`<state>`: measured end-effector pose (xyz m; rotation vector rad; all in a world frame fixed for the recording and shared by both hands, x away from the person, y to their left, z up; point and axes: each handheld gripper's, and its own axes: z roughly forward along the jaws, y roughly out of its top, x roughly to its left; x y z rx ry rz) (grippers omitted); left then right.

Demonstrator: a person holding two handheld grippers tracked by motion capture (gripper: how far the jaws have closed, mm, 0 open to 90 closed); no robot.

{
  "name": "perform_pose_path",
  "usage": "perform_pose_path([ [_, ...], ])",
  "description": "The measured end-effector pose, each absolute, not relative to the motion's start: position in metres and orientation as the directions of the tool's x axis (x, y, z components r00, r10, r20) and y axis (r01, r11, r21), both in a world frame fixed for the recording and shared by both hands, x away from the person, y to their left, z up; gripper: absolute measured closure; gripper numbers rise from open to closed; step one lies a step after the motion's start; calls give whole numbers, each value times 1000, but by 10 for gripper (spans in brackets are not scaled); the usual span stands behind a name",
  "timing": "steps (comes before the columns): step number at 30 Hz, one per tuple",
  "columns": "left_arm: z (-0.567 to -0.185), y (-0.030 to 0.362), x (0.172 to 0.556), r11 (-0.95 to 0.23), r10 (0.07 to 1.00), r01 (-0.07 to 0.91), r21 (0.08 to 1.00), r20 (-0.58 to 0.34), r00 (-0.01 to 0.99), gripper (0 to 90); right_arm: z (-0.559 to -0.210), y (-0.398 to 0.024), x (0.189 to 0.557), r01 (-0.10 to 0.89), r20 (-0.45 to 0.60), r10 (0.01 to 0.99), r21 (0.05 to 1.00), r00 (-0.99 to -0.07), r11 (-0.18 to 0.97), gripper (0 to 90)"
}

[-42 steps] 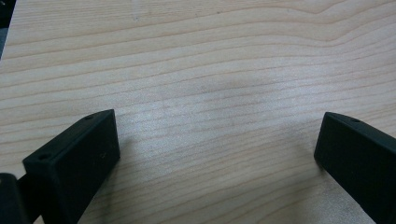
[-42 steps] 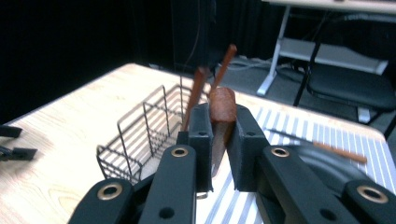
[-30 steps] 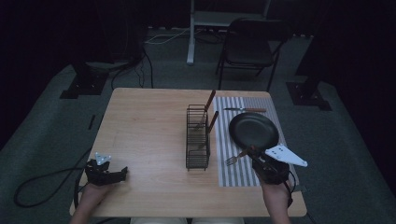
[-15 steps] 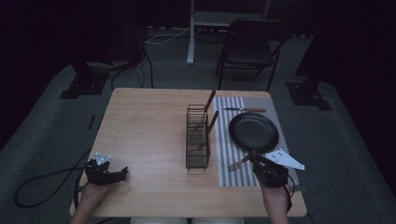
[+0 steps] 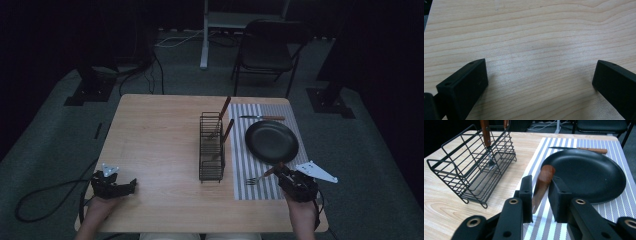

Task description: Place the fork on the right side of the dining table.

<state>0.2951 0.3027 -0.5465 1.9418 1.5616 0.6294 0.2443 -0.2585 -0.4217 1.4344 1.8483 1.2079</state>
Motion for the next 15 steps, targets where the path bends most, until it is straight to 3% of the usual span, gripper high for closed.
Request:
perform_pose_path([
  [15, -546, 303, 295, -161, 978, 713, 682, 12, 208, 0, -438, -288, 249, 558, 126, 963, 829, -239, 30, 684],
])
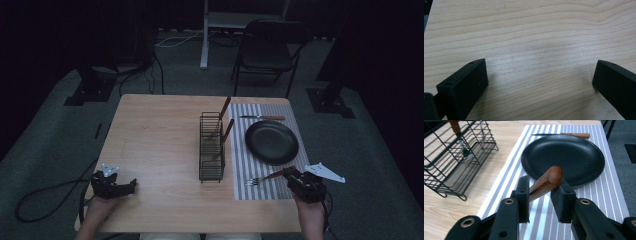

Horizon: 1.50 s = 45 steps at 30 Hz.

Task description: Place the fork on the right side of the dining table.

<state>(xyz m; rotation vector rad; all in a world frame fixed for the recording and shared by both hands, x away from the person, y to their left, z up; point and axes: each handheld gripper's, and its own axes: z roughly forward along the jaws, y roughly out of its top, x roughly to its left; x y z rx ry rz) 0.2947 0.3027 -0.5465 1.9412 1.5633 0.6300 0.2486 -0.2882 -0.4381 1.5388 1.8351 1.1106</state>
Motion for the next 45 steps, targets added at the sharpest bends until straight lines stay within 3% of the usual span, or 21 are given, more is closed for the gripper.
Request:
perform_pose_path([
  [5, -546, 303, 295, -160, 978, 713, 682, 12, 208, 0, -444, -296, 251, 570, 146, 963, 822, -227, 9, 634],
  [45, -546, 303, 295, -162, 978, 714, 681, 13, 209, 0, -493, -345, 259, 620, 248, 947, 781, -206, -69, 578],
])
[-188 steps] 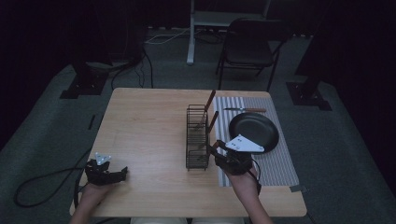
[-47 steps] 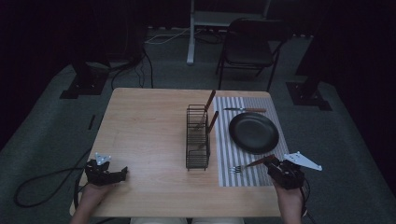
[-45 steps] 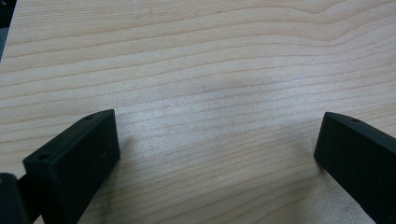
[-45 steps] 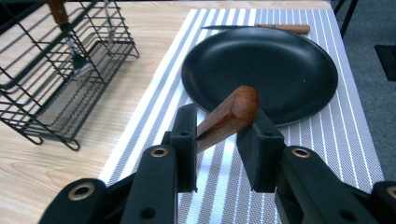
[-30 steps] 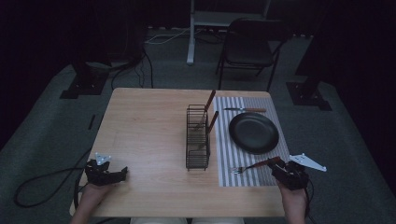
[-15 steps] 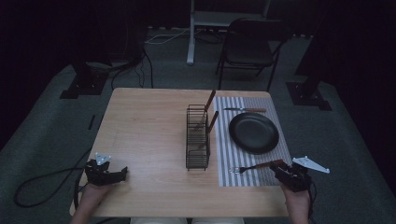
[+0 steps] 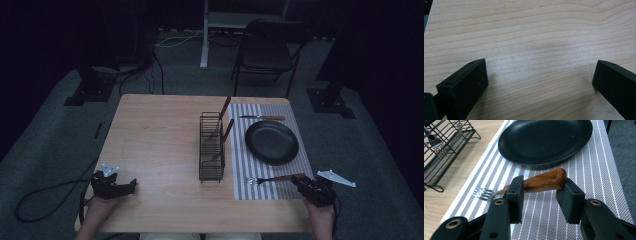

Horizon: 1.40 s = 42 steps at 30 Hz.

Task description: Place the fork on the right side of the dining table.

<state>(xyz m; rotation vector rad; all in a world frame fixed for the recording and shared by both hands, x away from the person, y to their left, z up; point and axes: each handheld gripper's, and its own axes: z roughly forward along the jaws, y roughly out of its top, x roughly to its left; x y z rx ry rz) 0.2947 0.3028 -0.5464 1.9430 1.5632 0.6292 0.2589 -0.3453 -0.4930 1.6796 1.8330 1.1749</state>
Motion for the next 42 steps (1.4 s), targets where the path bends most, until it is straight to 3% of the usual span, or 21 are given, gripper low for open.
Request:
perform_pose_path([
  [24, -546, 303, 295, -162, 978, 714, 682, 13, 209, 1, -521, -363, 285, 692, 265, 943, 720, -203, -53, 520],
  [42, -546, 303, 295, -160, 978, 713, 683, 12, 208, 1, -533, -363, 305, 716, 125, 979, 697, -163, 30, 493],
])
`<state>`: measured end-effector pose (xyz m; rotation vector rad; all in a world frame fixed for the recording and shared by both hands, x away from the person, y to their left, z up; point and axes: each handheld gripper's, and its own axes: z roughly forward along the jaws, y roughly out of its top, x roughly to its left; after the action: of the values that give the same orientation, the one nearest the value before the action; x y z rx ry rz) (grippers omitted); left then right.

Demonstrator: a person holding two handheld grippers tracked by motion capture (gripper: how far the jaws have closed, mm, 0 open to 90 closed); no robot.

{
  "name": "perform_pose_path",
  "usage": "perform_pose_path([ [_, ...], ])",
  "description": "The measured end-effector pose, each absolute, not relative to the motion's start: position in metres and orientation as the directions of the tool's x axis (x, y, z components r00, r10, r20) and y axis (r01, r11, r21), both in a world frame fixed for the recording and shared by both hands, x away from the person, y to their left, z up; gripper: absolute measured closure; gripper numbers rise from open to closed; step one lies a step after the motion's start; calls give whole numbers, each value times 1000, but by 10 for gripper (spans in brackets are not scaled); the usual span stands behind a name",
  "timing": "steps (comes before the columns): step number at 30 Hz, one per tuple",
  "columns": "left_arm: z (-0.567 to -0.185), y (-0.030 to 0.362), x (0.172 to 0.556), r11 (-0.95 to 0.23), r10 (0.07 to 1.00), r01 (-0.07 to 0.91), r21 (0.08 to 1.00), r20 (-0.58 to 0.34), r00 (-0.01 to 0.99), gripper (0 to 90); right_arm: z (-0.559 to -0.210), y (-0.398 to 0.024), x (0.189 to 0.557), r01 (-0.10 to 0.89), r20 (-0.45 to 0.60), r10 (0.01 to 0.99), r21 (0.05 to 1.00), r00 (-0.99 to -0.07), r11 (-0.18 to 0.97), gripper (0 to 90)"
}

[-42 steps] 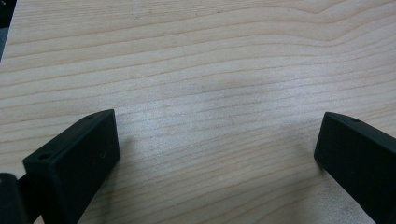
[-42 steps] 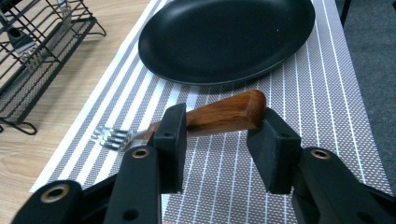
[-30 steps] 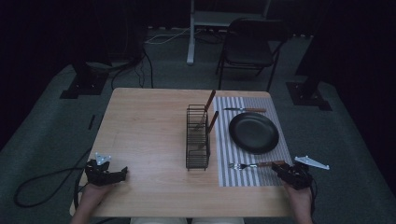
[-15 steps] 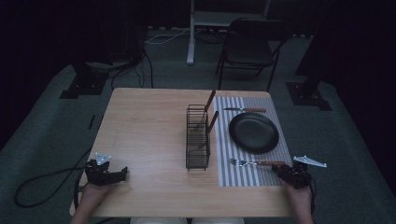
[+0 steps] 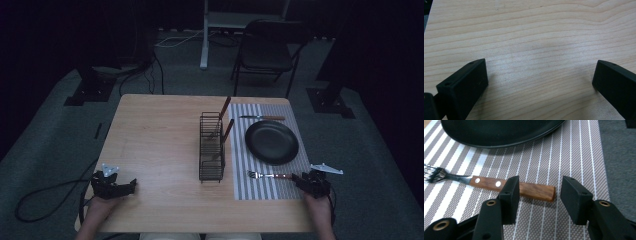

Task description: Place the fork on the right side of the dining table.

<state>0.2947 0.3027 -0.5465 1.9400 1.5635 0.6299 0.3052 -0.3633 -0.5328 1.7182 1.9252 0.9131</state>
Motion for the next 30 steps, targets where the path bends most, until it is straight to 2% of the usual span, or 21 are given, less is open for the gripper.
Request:
perform_pose_path([
  [6, -546, 303, 295, -160, 978, 713, 682, 12, 208, 0, -529, -355, 303, 704, 111, 979, 709, -169, 41, 432],
  [11, -546, 303, 295, -160, 978, 713, 683, 12, 208, 1, -530, -348, 295, 705, 150, 974, 709, -169, 13, 386],
  [20, -546, 303, 295, -162, 978, 714, 681, 13, 210, 1, -531, -329, 280, 691, 90, 982, 721, -165, 50, 305],
  [28, -546, 303, 295, -161, 978, 713, 682, 12, 208, 0, -524, -328, 267, 653, 69, 990, 756, -126, 30, 302],
  [30, -546, 303, 295, -160, 978, 713, 682, 12, 208, 1, -522, -329, 264, 654, 94, 984, 756, -149, 26, 302],
])
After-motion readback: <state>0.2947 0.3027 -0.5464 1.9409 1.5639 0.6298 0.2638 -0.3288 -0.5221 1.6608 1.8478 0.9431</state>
